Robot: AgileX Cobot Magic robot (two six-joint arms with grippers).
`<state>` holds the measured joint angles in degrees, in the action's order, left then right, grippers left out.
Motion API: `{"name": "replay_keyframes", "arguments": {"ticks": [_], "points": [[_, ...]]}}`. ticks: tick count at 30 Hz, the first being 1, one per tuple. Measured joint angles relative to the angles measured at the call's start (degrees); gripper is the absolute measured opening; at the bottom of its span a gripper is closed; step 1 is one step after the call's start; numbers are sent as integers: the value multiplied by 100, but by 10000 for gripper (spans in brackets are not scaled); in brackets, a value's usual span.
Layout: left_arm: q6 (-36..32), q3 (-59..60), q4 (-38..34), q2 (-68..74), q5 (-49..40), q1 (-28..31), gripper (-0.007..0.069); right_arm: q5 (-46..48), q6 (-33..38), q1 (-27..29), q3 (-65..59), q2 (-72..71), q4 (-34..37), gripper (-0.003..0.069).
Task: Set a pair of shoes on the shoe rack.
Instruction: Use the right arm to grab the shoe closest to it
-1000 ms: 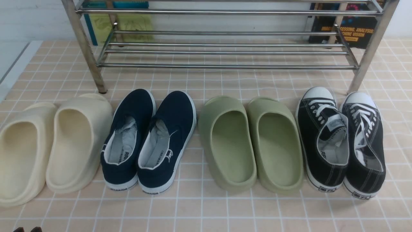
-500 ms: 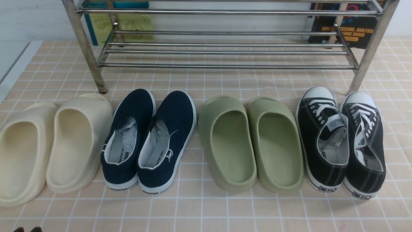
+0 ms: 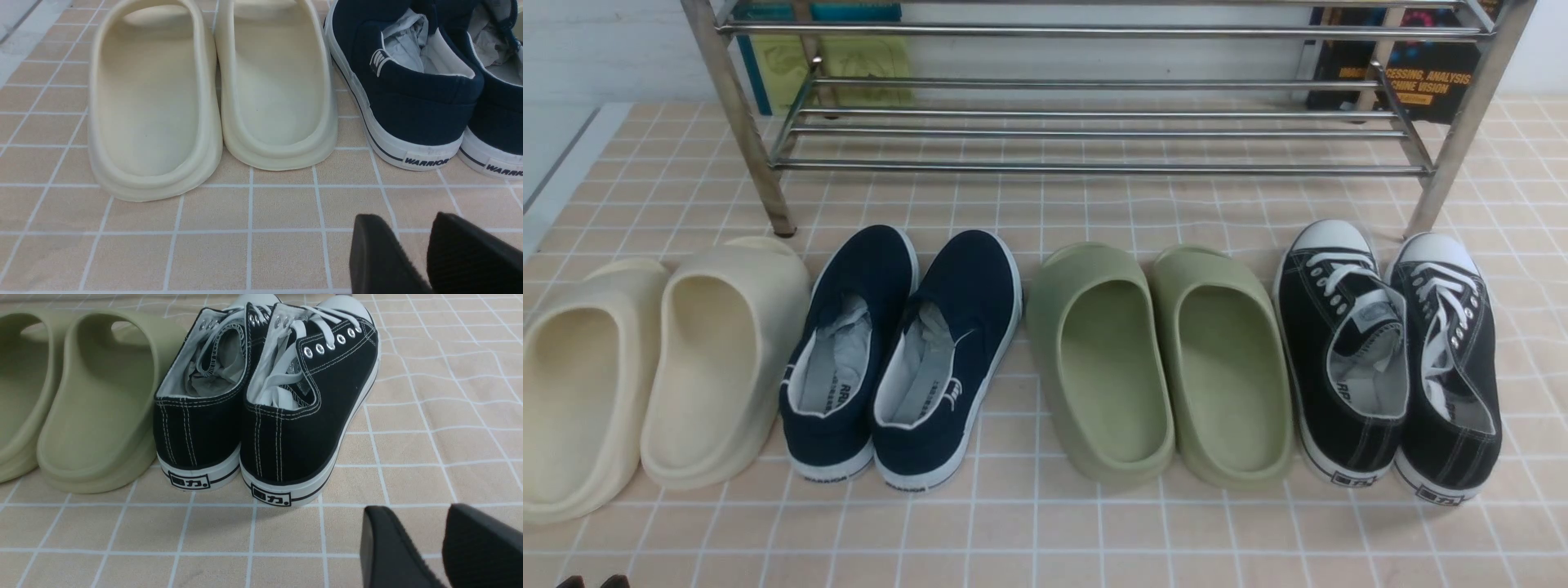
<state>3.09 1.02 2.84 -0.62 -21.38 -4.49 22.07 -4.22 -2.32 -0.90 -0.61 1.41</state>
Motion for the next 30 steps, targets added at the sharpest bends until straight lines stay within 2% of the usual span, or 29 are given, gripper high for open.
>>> {"name": "replay_keyframes", "arguments": {"ticks": [16,30], "points": [[0,0,0,0,0,0,241,0,5,0,0,0,0,246],[0,0,0,0,0,0,241,0,5,0,0,0,-496,246]]}}
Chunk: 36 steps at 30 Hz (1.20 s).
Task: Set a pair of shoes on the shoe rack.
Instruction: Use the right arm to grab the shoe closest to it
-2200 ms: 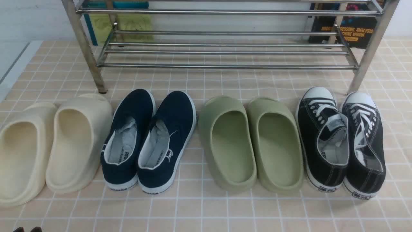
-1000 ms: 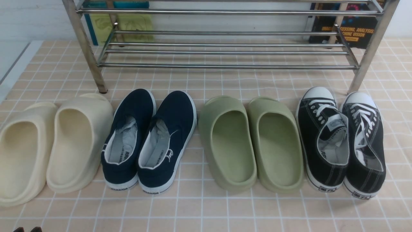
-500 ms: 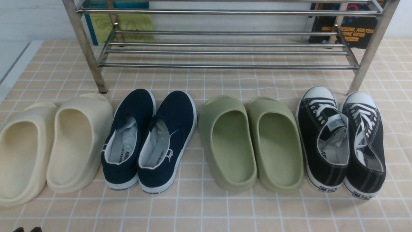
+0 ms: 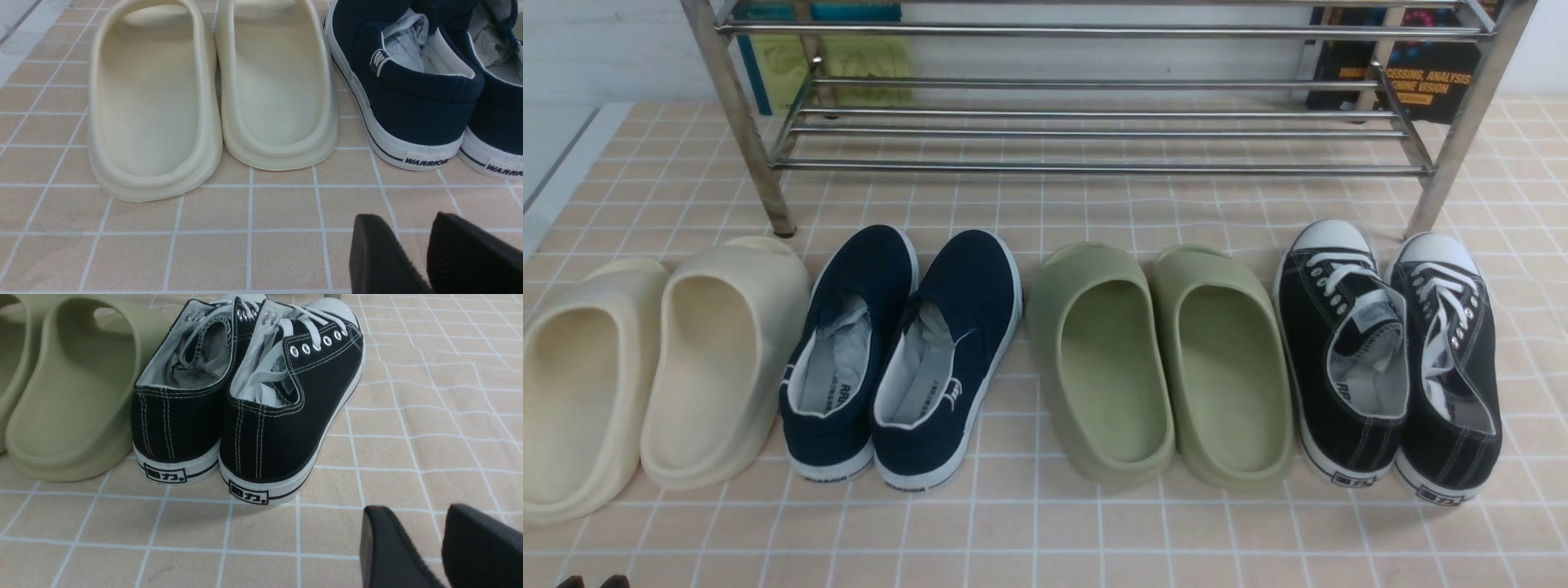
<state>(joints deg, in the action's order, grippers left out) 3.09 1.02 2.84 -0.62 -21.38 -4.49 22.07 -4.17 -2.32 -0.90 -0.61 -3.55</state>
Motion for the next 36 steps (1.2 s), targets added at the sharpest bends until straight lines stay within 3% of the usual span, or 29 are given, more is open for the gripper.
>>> {"name": "replay_keyframes", "arguments": {"ticks": [9,15,20,23,25,31,36], "points": [[0,0,0,0,0,0,241,-244,0,0,-33,0,-188,246],[0,0,0,0,0,0,241,-2580,-48,0,-63,0,-255,246],[0,0,0,0,0,0,241,-5140,-491,0,-63,0,-297,246],[0,0,0,0,0,0,241,-5795,-467,0,-51,-1,-321,231],[0,0,0,0,0,0,241,-5783,-396,0,-4,-1,-327,218],[0,0,0,0,0,0,241,-4686,463,0,1265,780,-219,19],[0,0,0,0,0,0,241,-3759,866,0,2272,2549,495,3]]}}
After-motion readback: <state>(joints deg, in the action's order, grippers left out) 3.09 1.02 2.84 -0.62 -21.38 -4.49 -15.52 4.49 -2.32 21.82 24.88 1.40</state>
